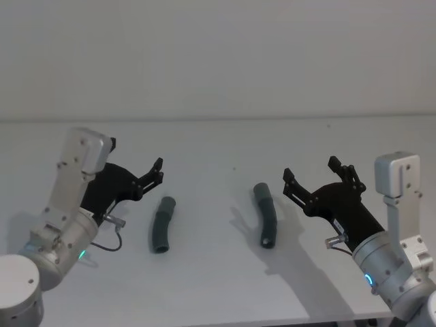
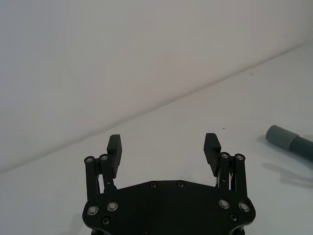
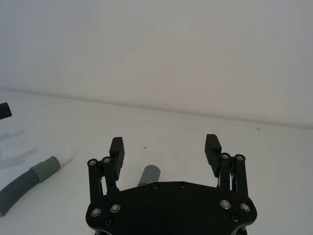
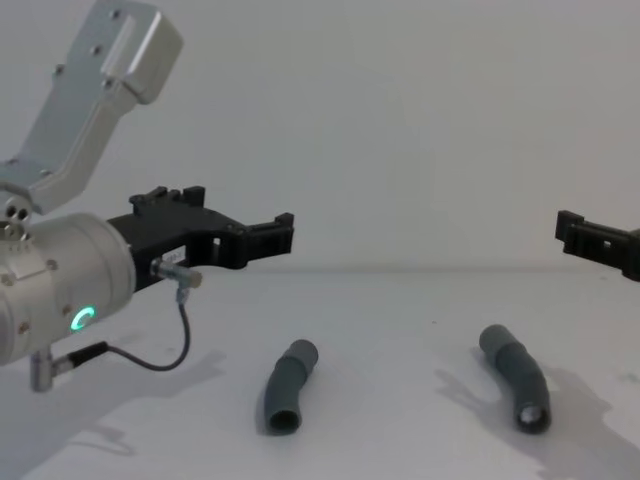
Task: Use both hands to pick up one end of the pipe from the table, align the ends, and insert them.
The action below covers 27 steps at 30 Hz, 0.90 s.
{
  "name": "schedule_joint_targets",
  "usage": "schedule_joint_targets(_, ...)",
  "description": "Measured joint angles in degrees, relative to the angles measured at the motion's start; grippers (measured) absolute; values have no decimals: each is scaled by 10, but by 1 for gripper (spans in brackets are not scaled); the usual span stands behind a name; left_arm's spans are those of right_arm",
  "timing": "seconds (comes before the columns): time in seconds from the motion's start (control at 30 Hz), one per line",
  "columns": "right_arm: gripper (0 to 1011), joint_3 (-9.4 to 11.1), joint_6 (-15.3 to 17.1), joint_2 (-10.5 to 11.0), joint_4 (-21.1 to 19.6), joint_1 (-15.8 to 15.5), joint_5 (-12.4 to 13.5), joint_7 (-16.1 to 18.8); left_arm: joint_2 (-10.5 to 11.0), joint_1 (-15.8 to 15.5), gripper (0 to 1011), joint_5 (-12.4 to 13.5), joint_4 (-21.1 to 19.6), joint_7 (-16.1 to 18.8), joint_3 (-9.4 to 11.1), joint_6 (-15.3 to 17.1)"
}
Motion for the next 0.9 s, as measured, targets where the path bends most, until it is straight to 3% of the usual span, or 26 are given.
schedule_joint_targets(0.43,1002,0,0,0,0,0,0,0,-20,8,1001,-9,-37,14,6,88)
schedule_joint_targets(0.9,1002,0,0,0,0,0,0,0,-36,32,1001,7,-79,56,15,181)
